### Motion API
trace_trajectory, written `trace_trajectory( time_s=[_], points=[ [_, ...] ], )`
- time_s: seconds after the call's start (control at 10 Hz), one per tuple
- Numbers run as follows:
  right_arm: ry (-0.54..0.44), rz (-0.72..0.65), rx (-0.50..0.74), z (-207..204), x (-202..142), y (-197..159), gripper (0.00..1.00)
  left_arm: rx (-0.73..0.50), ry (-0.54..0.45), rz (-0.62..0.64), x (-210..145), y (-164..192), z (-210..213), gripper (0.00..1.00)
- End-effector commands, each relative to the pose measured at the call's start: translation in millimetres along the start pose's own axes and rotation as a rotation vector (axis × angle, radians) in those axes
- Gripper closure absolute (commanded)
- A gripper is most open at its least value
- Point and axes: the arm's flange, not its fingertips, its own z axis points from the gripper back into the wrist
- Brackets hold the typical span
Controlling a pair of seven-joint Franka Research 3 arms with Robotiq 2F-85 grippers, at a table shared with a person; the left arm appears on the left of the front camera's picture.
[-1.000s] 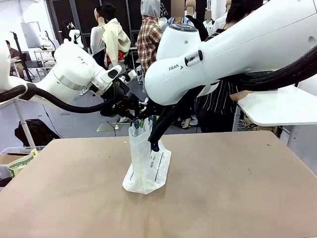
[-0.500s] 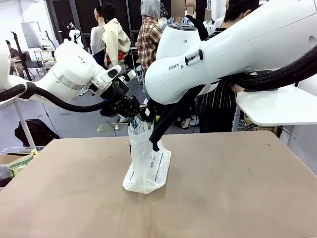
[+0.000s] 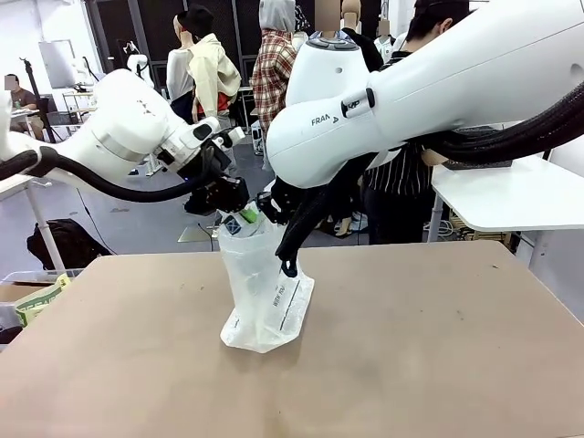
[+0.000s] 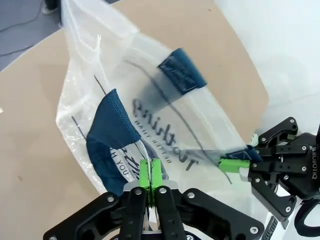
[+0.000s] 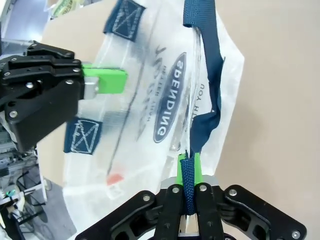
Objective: Transfer purchased items from the store into the shopping bag.
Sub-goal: Open the Reusable shopping bag in the center of the table.
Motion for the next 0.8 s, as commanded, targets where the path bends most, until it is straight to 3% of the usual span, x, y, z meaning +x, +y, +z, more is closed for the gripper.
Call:
trace_trajectory(
  time_s=[0.0, 0.3, 0.5, 0.6, 0.7],
  points=[
    [0.006, -0.008, -0.030, -2, 5, 12, 1.00, 0.073, 0.006, 0.077, -19, 11, 26, 1.00],
    [-0.002, 0.107, -0.019, -11, 22, 23, 1.00, 0.211, -0.107, 0.224, -64, 19, 69, 1.00],
    [0.010, 0.158, -0.046, -24, 40, 34, 1.00, 0.265, -0.269, 0.310, -110, 25, 103, 1.00],
    [0.005, 0.209, -0.033, -34, 46, 43, 1.00, 0.292, -0.350, 0.321, -131, 29, 113, 1.00],
    [0.011, 0.231, -0.078, -41, 40, 52, 1.00, 0.263, -0.360, 0.341, -150, 27, 106, 1.00]
  ],
)
